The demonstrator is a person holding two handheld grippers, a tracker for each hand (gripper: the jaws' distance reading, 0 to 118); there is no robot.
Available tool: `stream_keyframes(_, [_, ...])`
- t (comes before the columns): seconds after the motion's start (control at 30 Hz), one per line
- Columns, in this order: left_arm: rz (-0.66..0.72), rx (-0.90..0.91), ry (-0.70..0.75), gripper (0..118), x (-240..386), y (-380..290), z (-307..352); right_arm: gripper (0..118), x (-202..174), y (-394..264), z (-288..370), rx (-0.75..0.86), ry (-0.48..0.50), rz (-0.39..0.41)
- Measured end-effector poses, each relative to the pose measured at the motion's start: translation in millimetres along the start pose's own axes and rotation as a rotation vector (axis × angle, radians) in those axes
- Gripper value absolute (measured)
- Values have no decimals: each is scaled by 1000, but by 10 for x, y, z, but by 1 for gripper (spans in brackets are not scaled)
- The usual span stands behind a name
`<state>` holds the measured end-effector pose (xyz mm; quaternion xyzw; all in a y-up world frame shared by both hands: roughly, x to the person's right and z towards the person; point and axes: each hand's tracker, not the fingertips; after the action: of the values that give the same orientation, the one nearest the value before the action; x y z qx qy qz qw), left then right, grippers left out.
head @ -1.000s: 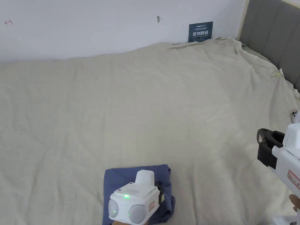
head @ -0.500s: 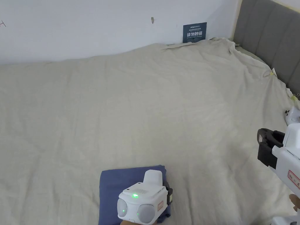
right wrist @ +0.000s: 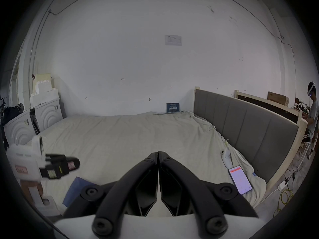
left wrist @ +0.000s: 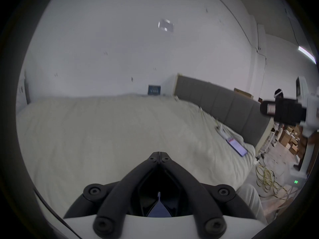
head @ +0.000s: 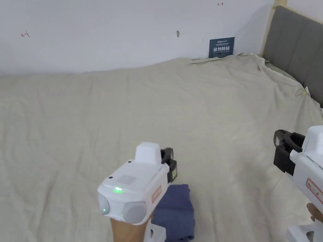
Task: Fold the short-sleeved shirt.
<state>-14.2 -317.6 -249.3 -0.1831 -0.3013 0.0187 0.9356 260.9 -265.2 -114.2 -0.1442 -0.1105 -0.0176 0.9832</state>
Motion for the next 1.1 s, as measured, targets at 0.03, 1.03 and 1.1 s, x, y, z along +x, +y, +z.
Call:
stream_keyframes(0.03, [-3, 32, 16, 0, -55, 85, 68, 0, -43, 21, -2, 13, 2, 4])
stream_keyframes(1.03, [-63, 310, 505, 0, -1188, 72, 799, 0, -691, -71, -155, 268, -52, 87])
stream_keyframes(1.1, [-64, 308, 506, 0, -1188, 69, 788, 0, -694, -72, -164, 266, -49, 85])
